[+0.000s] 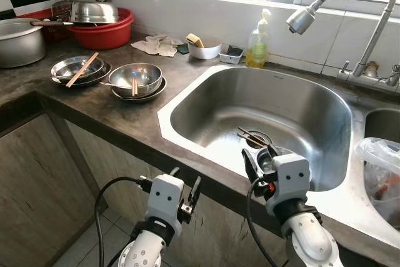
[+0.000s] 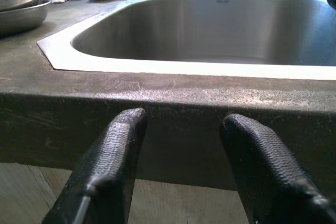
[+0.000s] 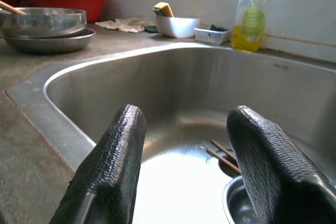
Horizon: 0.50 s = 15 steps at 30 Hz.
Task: Kitchen organization
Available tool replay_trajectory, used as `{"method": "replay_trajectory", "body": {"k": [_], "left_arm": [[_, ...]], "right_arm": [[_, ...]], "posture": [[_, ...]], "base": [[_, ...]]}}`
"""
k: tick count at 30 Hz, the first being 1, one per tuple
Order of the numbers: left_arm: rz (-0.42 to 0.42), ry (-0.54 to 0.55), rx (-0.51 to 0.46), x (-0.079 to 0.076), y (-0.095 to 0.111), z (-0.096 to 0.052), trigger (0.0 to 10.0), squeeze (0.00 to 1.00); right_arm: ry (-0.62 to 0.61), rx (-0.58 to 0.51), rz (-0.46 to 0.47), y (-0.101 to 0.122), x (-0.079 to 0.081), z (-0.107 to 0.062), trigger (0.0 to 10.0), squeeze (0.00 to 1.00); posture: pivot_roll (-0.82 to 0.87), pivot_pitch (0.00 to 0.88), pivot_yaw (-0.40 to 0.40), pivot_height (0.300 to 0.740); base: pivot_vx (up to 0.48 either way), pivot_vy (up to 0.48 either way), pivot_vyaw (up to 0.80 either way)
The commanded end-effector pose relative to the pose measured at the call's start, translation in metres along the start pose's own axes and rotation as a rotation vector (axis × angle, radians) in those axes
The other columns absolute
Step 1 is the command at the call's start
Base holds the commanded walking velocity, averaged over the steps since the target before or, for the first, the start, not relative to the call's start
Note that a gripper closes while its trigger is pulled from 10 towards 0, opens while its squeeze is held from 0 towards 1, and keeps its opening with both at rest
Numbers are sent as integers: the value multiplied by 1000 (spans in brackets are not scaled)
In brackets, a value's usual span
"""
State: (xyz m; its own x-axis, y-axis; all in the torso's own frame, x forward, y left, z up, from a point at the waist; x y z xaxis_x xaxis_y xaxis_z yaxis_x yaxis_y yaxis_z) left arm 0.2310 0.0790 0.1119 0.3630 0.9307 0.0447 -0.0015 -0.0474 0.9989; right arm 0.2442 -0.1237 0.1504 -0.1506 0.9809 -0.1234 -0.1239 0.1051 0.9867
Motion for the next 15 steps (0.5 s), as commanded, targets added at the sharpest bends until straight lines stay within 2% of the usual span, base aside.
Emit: {"method": "replay_trajectory", "body": {"k": [1, 15], "left_arm": [[1, -9, -10, -1, 3, -1, 10000, 0], [3, -12, -10, -1, 3, -2, 10000, 0]], "right_arm": [[3, -3, 6, 1, 2, -2, 10000, 0], [1, 16, 16, -3, 4, -5, 10000, 0]], "posture": [[30, 0, -33, 740], [30, 0, -31, 740]], "base": [[-251, 0, 0], [-267, 0, 0]]}}
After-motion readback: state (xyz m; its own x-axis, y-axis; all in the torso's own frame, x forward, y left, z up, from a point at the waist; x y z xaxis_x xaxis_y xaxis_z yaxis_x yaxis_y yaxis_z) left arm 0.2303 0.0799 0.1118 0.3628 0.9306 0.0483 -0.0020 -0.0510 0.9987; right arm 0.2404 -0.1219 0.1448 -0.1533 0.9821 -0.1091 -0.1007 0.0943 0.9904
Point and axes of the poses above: a point about 5 cm out from each wrist's last joint towards the gripper, its own z axis pointing out of the wrist towards the gripper, its own y axis along the axis of the wrist's last joint, x = y × z, the point moved 2 cm from there along z, pointing out of the wrist towards the gripper, and after that the axes turned 3 degrees about -z, right-handed, at the moved point
